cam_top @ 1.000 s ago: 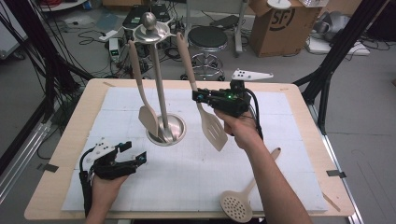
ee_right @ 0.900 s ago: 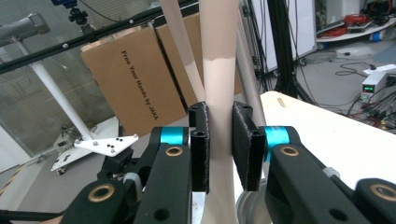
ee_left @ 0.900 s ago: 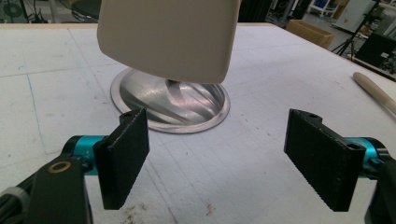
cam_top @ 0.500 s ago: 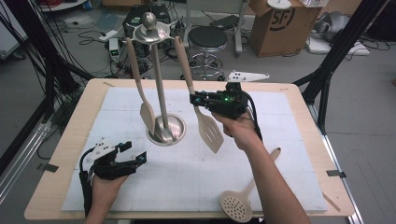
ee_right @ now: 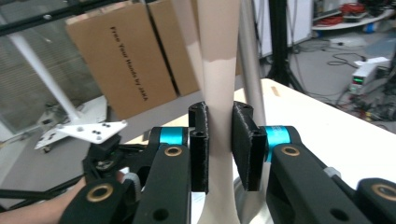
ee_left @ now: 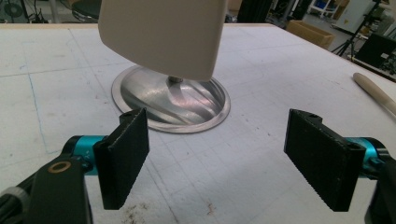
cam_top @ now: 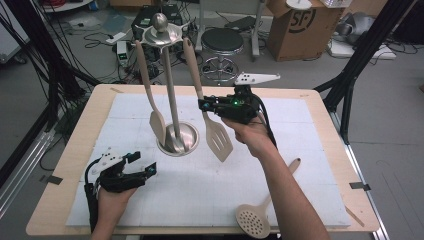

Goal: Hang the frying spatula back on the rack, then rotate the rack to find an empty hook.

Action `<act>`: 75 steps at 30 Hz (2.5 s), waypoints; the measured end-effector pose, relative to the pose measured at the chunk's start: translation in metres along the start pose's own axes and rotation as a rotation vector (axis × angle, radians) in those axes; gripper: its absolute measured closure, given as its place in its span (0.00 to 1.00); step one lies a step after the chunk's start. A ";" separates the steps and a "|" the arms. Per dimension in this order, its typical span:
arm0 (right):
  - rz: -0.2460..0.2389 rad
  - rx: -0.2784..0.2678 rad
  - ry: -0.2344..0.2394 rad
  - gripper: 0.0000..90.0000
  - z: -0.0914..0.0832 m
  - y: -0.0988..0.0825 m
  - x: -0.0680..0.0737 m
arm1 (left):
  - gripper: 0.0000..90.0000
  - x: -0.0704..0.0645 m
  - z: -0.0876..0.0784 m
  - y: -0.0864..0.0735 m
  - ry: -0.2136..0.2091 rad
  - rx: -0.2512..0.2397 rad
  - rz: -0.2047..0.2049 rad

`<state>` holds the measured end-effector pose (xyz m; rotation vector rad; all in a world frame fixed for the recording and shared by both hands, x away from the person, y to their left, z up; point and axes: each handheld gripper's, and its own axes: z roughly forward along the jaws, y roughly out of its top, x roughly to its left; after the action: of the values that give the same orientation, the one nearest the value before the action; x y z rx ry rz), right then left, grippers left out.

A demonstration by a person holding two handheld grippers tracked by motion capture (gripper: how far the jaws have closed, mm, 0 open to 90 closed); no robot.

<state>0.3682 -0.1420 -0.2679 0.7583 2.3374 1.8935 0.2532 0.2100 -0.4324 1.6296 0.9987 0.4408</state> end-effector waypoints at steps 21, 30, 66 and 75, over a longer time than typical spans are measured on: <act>0.037 -0.248 -0.150 0.62 -0.031 0.012 -0.008 | 0.25 0.001 0.002 0.000 0.001 0.005 -0.001; 0.029 -0.292 -0.152 0.62 -0.042 0.033 -0.003 | 0.25 0.001 0.002 0.000 -0.001 0.007 -0.002; 0.037 -0.335 -0.125 0.61 -0.023 0.089 0.004 | 0.25 0.002 0.001 0.001 -0.004 -0.007 -0.008; 0.016 -0.317 -0.107 0.86 0.001 0.095 0.007 | 0.25 0.000 0.001 0.002 -0.016 -0.008 -0.009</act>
<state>0.3956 -0.1252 -0.1781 0.8202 1.9096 2.1009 0.2547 0.2093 -0.4312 1.6189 0.9909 0.4244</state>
